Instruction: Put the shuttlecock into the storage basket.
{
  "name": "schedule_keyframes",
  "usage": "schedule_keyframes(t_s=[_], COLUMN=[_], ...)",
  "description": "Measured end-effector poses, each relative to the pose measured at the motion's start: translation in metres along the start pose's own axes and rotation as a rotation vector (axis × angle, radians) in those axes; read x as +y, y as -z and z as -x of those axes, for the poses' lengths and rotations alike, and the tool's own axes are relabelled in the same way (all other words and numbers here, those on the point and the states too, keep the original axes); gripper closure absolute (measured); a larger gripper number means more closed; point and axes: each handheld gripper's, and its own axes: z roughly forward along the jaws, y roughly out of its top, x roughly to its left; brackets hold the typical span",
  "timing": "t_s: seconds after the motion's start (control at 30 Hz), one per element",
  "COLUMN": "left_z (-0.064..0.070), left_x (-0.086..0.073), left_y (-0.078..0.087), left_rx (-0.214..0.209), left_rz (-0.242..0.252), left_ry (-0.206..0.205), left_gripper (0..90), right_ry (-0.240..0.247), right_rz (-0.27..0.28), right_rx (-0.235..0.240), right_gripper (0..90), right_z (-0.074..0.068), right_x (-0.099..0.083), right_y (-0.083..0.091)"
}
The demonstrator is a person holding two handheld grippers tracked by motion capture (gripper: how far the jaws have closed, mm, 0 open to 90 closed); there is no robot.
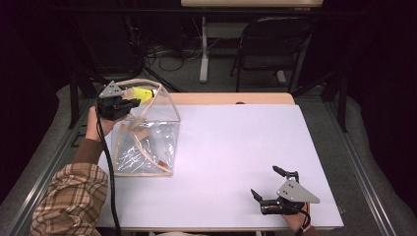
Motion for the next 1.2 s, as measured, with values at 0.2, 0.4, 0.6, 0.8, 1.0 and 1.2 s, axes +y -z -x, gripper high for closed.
schedule_keyframes(t_s=[0.2,0.4,0.6,0.8,1.0,1.2], left_z=[0.0,-0.001,0.0,0.001,0.001,0.002], left_x=[-0.001,-0.002,-0.003,-0.006,-0.005,-0.004], left_y=[-0.004,-0.005,-0.007,-0.009,-0.011,-0.013], left_rx=[-0.007,-0.012,-0.016,-0.02,-0.021,-0.028], left_rz=[-0.012,-0.022,-0.031,-0.046,-0.051,-0.059], left_ry=[0.002,0.007,0.003,-0.002,-0.006,-0.005], left_gripper=[89.4,89.3,89.3,89.2,89.0,88.6], right_ry=[0.0,-0.001,-0.001,-0.001,-0.002,-0.002], right_rz=[-0.001,-0.003,-0.003,-0.003,-0.004,-0.004], right_rx=[-0.001,0.0,0.001,0.001,0.001,0.001], right_gripper=[0.3,0.4,0.4,0.4,0.4,0.4], right_z=[0.0,0.0,0.0,0.0,0.0,0.0], right_x=[0.0,0.0,0.0,0.0,0.0,0.0], right_y=[0.0,0.0,0.0,0.0,-0.001,0.0])
